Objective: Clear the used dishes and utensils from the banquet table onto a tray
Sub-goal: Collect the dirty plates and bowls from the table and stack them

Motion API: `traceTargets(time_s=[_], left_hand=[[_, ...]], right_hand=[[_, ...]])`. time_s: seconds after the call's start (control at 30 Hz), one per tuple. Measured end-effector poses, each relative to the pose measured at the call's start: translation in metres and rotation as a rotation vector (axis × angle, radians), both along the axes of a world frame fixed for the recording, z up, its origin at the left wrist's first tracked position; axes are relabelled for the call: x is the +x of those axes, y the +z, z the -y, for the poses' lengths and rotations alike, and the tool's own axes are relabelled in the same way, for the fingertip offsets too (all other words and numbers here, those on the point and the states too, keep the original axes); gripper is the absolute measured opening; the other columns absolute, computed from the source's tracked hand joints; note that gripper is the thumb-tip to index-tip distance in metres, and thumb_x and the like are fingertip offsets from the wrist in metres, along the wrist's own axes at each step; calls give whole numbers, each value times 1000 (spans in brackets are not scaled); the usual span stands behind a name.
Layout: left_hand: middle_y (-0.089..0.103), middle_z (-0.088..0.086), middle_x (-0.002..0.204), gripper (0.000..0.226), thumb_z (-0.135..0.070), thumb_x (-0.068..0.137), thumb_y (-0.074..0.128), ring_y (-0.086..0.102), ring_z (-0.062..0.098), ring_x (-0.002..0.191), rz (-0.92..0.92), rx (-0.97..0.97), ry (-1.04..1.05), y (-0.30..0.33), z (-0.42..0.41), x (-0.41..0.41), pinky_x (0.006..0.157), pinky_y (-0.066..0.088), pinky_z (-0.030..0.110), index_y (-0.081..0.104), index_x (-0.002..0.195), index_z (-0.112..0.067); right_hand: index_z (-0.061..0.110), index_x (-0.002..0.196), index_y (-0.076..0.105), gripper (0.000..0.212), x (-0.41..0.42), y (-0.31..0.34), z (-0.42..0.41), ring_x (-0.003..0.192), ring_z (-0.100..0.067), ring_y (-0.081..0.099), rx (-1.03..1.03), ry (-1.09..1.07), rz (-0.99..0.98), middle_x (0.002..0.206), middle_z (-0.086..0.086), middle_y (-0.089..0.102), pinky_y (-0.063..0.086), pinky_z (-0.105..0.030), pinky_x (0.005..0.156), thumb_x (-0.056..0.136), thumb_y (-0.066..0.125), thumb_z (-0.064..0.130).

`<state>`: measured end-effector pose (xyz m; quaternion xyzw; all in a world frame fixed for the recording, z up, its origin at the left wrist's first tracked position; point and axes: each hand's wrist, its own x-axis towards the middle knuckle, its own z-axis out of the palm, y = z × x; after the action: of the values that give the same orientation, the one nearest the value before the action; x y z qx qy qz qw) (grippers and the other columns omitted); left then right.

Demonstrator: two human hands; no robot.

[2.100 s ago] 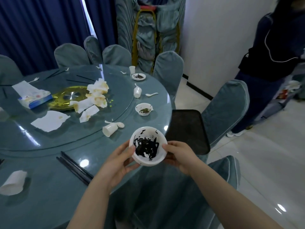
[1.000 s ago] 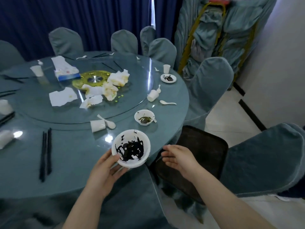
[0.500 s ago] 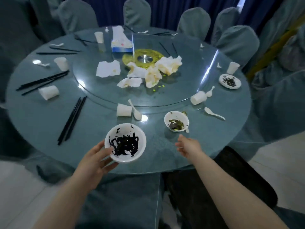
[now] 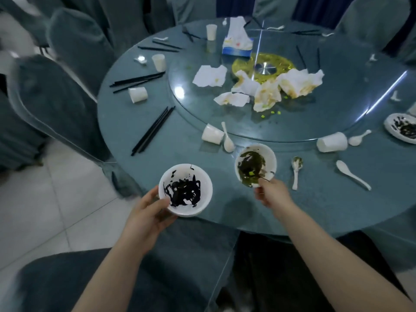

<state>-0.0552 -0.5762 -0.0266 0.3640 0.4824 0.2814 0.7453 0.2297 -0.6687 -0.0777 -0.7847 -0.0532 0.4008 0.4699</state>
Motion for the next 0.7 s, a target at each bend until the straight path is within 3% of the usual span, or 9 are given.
traceTargets(time_s=[0.2, 0.33, 0.43, 0.53, 0.6, 0.7], left_hand=[[74, 6, 99, 33, -2, 88, 60, 72, 20, 81, -11, 47, -28, 6, 10, -13, 62, 57, 28, 62, 116, -20], [73, 8, 105, 35, -6, 86, 65, 72, 22, 89, -1, 52, -29, 12, 15, -22, 65, 59, 31, 64, 115, -26], [70, 12, 109, 34, -7, 87, 64, 72, 23, 89, 36, 52, -33, 16, 16, -29, 68, 58, 33, 65, 114, -27], [69, 16, 110, 34, -7, 88, 63, 71, 26, 90, 67, 57, -77, 20, 18, -36, 68, 58, 33, 65, 117, -25], [71, 14, 105, 33, -7, 88, 63, 72, 26, 88, 84, 66, -135, 21, 19, -35, 66, 58, 33, 65, 116, -26], [73, 11, 102, 35, -10, 88, 62, 72, 25, 89, 125, 62, -246, 24, 28, -22, 67, 58, 33, 63, 119, -26]], right_hand=[[21, 82, 66, 21, -68, 52, 4, 75, -14, 67, 145, 381, 174, 75, 4, 70, 54, -32, 66, 95, 51, 30], [9, 92, 67, 30, -105, 73, 3, 98, -31, 64, 58, 574, 232, 99, -16, 69, 53, -51, 88, 94, 51, 35], [10, 91, 64, 28, -126, 79, 6, 93, -29, 65, 37, 522, 198, 100, -17, 67, 57, -49, 81, 94, 53, 35], [15, 94, 54, 11, -138, 83, 13, 82, -27, 71, 106, 355, -7, 103, -12, 64, 61, -39, 67, 93, 57, 25], [19, 102, 50, 14, -141, 86, 23, 78, -31, 72, 174, 248, -163, 108, -15, 63, 60, -39, 65, 92, 59, 17], [19, 111, 52, 21, -137, 87, 45, 78, -28, 72, 225, 141, -209, 108, -16, 65, 60, -37, 65, 92, 59, 12]])
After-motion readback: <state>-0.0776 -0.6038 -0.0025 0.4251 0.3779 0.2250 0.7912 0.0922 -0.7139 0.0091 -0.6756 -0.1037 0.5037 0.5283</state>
